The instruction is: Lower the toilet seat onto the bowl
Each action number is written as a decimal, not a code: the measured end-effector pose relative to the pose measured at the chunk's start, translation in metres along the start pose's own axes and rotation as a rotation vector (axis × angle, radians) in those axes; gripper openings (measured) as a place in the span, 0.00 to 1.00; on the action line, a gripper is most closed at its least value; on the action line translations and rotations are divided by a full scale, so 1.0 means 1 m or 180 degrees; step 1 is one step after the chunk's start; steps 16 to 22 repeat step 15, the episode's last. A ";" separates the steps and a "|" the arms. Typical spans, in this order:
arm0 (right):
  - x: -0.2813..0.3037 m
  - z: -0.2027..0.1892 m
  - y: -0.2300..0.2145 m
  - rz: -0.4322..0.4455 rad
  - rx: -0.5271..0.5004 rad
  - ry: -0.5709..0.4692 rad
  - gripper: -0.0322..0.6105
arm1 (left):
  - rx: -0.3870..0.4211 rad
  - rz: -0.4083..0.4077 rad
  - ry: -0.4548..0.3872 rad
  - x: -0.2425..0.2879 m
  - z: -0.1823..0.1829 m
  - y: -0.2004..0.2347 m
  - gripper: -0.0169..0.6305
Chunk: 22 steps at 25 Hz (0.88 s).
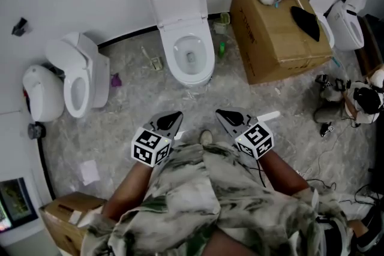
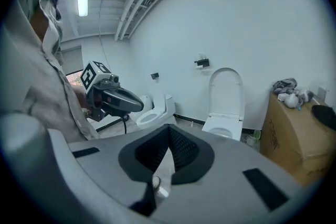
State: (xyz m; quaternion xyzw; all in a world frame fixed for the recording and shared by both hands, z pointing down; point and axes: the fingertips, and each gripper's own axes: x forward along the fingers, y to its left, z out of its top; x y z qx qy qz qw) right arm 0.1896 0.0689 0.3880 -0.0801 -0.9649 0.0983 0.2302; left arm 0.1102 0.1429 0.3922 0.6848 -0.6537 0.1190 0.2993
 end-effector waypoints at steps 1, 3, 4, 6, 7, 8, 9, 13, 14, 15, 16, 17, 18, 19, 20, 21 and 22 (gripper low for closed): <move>0.002 0.000 0.000 0.0010 -0.0005 0.0003 0.08 | -0.0007 0.0009 -0.0003 0.000 0.000 0.002 0.06; 0.008 0.002 0.001 0.0038 -0.0026 0.0014 0.08 | -0.0024 0.0028 -0.0007 -0.002 0.000 0.006 0.06; 0.011 0.002 0.003 0.0052 -0.0039 0.0022 0.08 | -0.0037 0.0035 -0.0012 -0.004 -0.001 0.009 0.06; 0.018 0.004 0.004 0.0071 -0.0064 0.0045 0.08 | -0.0065 0.0040 -0.0033 -0.005 -0.002 0.015 0.06; 0.021 0.004 0.004 0.0072 -0.0079 0.0056 0.08 | -0.0073 0.0036 -0.0048 -0.004 -0.002 0.017 0.06; 0.024 0.004 0.004 0.0066 -0.0093 0.0063 0.08 | -0.0076 0.0029 -0.0061 -0.004 -0.003 0.020 0.06; 0.028 0.005 0.005 0.0053 -0.0102 0.0066 0.08 | -0.0077 0.0019 -0.0071 -0.004 -0.004 0.024 0.06; 0.049 0.017 0.020 0.0009 -0.0088 0.0073 0.08 | -0.0078 -0.0019 -0.0091 -0.020 -0.006 0.047 0.06; 0.055 0.022 0.024 0.0005 -0.0091 0.0079 0.08 | -0.0078 -0.0022 -0.0099 -0.025 -0.005 0.054 0.06; 0.061 0.027 0.028 0.0002 -0.0096 0.0087 0.08 | -0.0079 -0.0024 -0.0107 -0.031 -0.004 0.062 0.06; 0.061 0.027 0.028 0.0002 -0.0096 0.0087 0.08 | -0.0079 -0.0024 -0.0107 -0.031 -0.004 0.062 0.06; 0.061 0.027 0.028 0.0002 -0.0096 0.0087 0.08 | -0.0079 -0.0024 -0.0107 -0.031 -0.004 0.062 0.06; 0.061 0.027 0.028 0.0002 -0.0096 0.0087 0.08 | -0.0079 -0.0024 -0.0107 -0.031 -0.004 0.062 0.06; 0.061 0.027 0.028 0.0002 -0.0096 0.0087 0.08 | -0.0079 -0.0024 -0.0107 -0.031 -0.004 0.062 0.06; 0.061 0.027 0.028 0.0002 -0.0096 0.0087 0.08 | -0.0079 -0.0024 -0.0107 -0.031 -0.004 0.062 0.06; 0.061 0.027 0.028 0.0002 -0.0096 0.0087 0.08 | -0.0079 -0.0024 -0.0107 -0.031 -0.004 0.062 0.06; 0.061 0.027 0.028 0.0002 -0.0096 0.0087 0.08 | -0.0079 -0.0024 -0.0107 -0.031 -0.004 0.062 0.06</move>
